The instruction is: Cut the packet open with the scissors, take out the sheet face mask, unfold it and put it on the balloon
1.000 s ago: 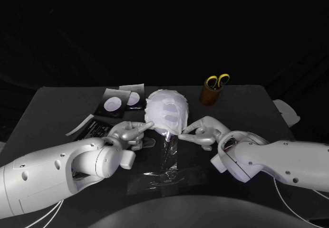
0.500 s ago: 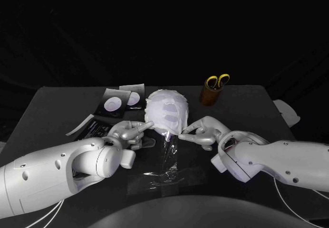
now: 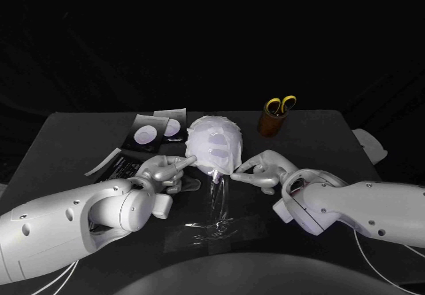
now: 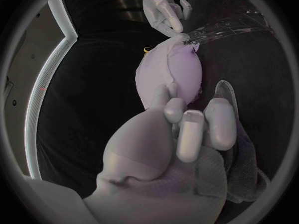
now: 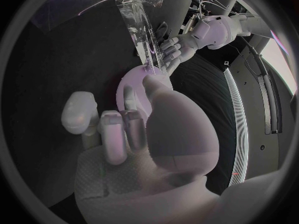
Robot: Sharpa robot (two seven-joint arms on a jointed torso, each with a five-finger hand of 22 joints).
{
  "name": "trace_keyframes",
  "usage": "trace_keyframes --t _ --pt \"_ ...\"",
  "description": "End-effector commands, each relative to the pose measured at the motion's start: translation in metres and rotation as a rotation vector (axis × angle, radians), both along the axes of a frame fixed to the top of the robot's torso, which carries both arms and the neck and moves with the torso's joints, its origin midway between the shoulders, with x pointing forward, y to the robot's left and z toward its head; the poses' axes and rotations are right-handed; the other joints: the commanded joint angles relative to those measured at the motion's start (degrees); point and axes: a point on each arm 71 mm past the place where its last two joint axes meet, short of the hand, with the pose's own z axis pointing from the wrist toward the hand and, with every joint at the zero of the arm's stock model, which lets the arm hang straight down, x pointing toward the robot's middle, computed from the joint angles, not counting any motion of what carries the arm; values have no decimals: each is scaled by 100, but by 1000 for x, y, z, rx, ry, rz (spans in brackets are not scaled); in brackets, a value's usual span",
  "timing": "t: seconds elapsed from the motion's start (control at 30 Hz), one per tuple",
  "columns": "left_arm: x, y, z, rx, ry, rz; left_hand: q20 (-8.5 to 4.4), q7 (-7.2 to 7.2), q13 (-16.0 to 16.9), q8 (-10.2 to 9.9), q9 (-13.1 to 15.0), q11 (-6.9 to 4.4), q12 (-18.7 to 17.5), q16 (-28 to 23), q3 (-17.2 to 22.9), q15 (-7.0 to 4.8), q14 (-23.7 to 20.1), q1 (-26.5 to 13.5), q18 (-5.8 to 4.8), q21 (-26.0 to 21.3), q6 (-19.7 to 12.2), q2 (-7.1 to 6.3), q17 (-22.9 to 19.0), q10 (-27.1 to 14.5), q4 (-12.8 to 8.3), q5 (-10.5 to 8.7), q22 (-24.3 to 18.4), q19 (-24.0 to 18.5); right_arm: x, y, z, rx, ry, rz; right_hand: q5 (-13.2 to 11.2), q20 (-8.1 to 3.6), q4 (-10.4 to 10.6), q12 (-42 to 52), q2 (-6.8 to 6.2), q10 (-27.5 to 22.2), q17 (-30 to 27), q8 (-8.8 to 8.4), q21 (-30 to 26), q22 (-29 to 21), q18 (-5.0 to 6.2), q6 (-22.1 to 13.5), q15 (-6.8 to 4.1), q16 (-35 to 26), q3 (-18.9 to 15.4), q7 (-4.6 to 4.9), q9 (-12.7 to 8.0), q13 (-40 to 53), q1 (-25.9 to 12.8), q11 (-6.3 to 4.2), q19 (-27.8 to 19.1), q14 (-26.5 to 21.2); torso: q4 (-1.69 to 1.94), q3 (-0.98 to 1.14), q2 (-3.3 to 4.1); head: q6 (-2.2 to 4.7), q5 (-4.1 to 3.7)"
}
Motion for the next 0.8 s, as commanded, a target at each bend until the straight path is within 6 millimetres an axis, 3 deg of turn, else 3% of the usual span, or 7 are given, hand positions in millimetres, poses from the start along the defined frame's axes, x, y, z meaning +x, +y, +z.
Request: trace_keyframes --t 0.03,0.2,0.23,0.27,0.33,0.47,0.8 --pt "0 -2 5 -38 -42 -36 -57 -54 1288 3 321 -492 671 18 440 -375 406 360 57 36 -1 -378 1252 488 -137 399 14 -7 0 1 0 2 -6 20 -19 -5 -10 25 -8 503 1508 37 -11 -2 118 56 -38 27 -35 3 6 1362 67 -20 21 609 0 1 -2 0 3" --pt "-1 1 6 -40 -45 -57 -79 -70 1222 -5 527 -503 580 16 1234 -405 404 220 57 53 19 -1079 1248 425 334 1652 40 -23 0 1 0 4 -7 19 -19 -5 -10 25 -8 503 1508 37 -11 -2 118 56 -38 27 -35 3 6 1362 67 -20 21 609 3 0 -1 0 -4" --pt "-2 2 6 -39 -45 -66 -79 -70 1222 -5 527 -503 580 16 1234 -405 404 220 57 53 19 -1079 1248 425 334 1652 40 -23 0 1 0 5 -7 19 -19 -5 -10 25 -8 503 1508 37 -11 -2 118 56 -38 27 -35 3 6 1362 67 -20 21 609 3 0 -2 0 -7" --pt "-2 2 6 -40 -45 -74 -84 -104 1223 24 691 -489 576 14 2056 -444 402 91 50 69 36 -1604 1243 458 776 1906 58 -28 0 1 0 5 -7 19 -19 -5 -10 25 -8 503 1508 37 -11 -2 118 56 -38 27 -35 3 6 1362 67 -20 21 609 0 0 -2 0 -7" --pt "-3 3 6 -39 -44 -96 -111 -165 1198 125 947 -510 551 9 3117 -402 398 -255 63 87 25 -2198 1228 464 694 2425 71 -27 0 1 0 5 -8 18 -19 -8 -9 28 -6 504 1508 38 -23 -9 120 67 -40 27 -42 -1 4 1363 79 -23 15 609 2 -1 -2 0 -11" --pt "-4 4 6 -39 -43 -119 -133 -158 1172 383 1493 -565 537 2 4563 -460 395 -936 54 115 -62 -2824 1211 510 606 2659 86 -14 0 0 0 5 -8 17 -19 -8 -9 28 -6 504 1508 38 -23 -9 120 67 -40 27 -42 -1 4 1363 79 -23 15 609 2 0 -1 0 -7" --pt "-5 10 8 -47 -48 -146 -175 -164 1250 617 2192 -595 575 -6 5128 -483 392 -1733 56 143 -224 -2783 1191 528 -117 3064 110 -6 0 0 0 6 -7 17 -19 -9 -10 24 -6 502 1508 38 -23 -8 120 70 -42 27 -45 -2 2 1361 86 -25 16 609 1 1 -2 0 -7"
